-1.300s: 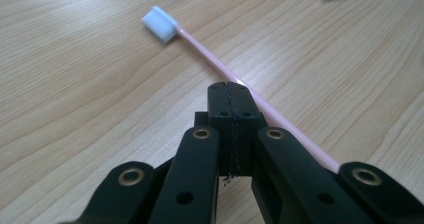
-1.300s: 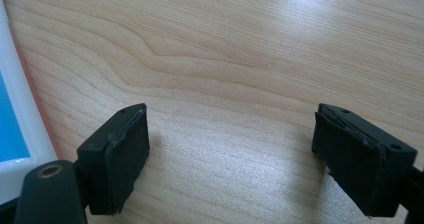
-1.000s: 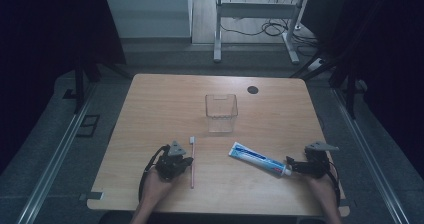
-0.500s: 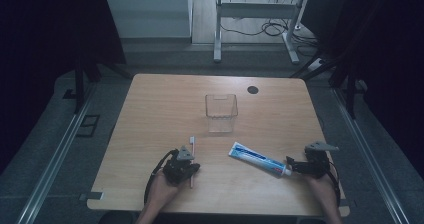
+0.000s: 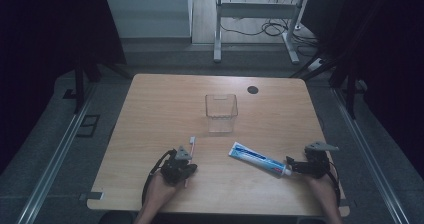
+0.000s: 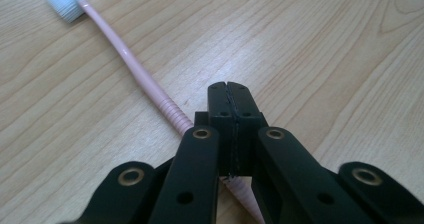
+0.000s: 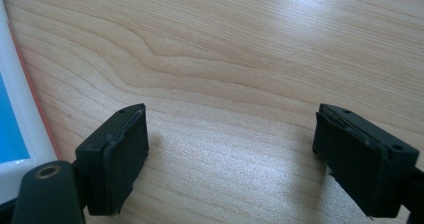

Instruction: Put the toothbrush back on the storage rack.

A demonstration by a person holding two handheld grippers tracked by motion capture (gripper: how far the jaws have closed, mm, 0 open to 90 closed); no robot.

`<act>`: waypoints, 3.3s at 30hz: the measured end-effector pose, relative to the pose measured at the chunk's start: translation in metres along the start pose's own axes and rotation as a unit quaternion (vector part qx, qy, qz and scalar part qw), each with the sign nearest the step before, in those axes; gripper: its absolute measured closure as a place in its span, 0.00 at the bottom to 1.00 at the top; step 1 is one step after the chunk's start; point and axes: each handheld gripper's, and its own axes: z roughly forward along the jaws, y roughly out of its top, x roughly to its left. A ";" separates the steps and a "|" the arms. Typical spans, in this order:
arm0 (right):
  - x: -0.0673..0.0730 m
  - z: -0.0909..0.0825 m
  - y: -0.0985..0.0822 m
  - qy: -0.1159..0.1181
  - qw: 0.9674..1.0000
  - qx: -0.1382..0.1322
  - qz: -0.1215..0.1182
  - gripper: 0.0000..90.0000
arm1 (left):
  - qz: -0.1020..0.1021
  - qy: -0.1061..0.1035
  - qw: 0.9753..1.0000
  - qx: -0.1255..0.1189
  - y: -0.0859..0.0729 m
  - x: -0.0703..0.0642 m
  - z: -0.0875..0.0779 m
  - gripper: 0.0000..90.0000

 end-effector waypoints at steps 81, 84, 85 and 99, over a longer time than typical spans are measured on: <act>0.001 0.000 0.000 -0.002 1.000 0.000 0.000 0.15 | -0.050 0.035 0.993 0.101 0.035 0.053 0.000 0.83; 0.001 0.000 0.000 -0.002 1.000 0.000 0.000 0.15 | -0.050 0.039 0.991 0.116 0.039 0.053 0.001 0.84; 0.001 0.000 0.000 -0.001 1.000 0.000 0.000 0.15 | -0.046 0.044 0.991 0.122 0.041 0.051 0.002 0.84; 0.001 0.000 0.000 -0.001 1.000 0.000 0.000 0.15 | -0.052 0.039 0.989 0.133 0.044 0.054 0.002 0.94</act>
